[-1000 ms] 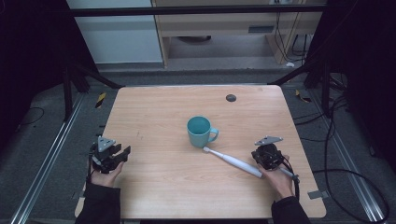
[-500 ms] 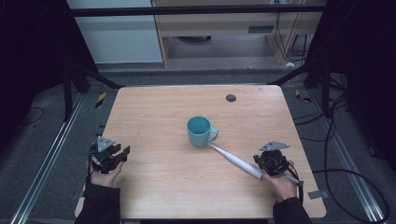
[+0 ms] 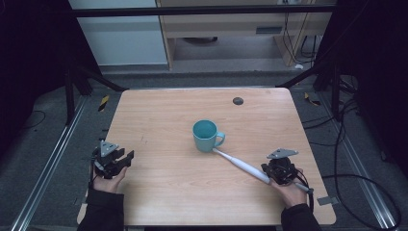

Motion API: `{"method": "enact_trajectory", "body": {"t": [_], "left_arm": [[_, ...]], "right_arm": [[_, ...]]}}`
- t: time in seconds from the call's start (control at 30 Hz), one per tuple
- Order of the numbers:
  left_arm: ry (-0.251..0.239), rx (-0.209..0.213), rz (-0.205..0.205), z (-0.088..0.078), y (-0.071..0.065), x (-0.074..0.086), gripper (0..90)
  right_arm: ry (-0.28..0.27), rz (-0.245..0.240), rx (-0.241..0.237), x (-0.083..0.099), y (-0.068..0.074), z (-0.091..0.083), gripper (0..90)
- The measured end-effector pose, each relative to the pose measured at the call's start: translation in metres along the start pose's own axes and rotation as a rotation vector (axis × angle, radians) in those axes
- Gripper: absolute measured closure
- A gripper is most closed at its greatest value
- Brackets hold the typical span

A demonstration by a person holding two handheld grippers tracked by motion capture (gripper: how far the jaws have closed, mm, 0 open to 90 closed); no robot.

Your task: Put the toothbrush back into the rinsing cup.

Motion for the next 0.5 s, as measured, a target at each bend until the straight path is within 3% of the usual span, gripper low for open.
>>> {"method": "enact_trajectory", "body": {"t": [0.27,0.5], "left_arm": [[-0.001,0.003,0.001,0.0,0.0,0.0,58.3],[0.002,0.007,0.001,0.001,-0.001,0.0,58.2]], "right_arm": [[-0.003,-0.004,-0.003,0.002,0.002,-0.003,89.8],[-0.05,0.002,0.016,-0.014,-0.007,-0.018,79.3]]}}
Point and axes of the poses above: each handheld gripper's, and its own axes: z roughly forward along the jaws, x roughly out of its underside, y roughly to its left, the point moved 10 cm from there along z, roughly forward along the jaws, and after that the axes turned 12 degrees about -z, right-handed, at the moved point
